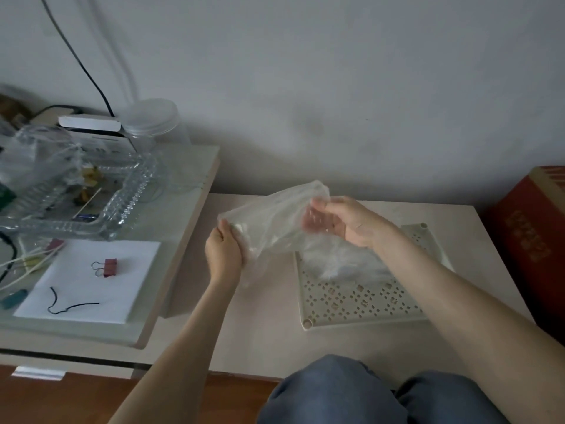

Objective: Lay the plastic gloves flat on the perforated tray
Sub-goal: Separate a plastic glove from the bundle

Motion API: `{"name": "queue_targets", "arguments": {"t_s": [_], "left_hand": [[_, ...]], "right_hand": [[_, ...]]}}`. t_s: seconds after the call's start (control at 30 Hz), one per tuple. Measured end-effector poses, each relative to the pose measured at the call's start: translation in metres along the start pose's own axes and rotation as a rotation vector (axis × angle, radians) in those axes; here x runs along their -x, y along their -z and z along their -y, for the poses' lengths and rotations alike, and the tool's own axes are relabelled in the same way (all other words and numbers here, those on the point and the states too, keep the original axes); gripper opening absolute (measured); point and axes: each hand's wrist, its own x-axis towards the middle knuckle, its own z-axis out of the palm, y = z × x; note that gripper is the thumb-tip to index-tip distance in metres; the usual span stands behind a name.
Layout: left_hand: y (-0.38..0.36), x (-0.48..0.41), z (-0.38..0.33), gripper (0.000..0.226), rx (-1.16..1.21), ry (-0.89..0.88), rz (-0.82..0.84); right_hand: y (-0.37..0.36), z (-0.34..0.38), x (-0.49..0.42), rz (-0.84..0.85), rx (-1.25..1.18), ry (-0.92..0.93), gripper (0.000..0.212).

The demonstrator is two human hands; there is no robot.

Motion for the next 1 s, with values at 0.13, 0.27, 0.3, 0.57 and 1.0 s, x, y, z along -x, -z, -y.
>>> {"name": "queue_targets", "arguments": {"t_s": [0.13, 0.27, 0.3, 0.57, 1.0], "left_hand": [[0.002, -0.008, 0.017, 0.049, -0.012, 0.051, 0.040], [0.003, -0.013, 0.012, 0.045, 0.078, 0.164, -0.021], [0.005, -0.014, 0.011, 0.043, 0.159, 0.204, -0.022], [0.008, 0.005, 0.041, 0.029, 0.345, 0.461, 0.407], [0.004, -0.004, 0.035, 0.049, -0.119, 0.493, 0.404]], "right_hand": [[-0.004, -0.019, -0.016, -0.255, 0.101, 0.038, 0.020], [-0.003, -0.023, -0.024, -0.179, 0.129, -0.019, 0.020], [0.000, -0.024, -0.024, -0.102, 0.154, -0.052, 0.024], [0.008, -0.034, -0.029, -0.262, 0.155, 0.151, 0.012], [0.000, -0.035, -0.032, -0.054, 0.010, 0.105, 0.021]]}}
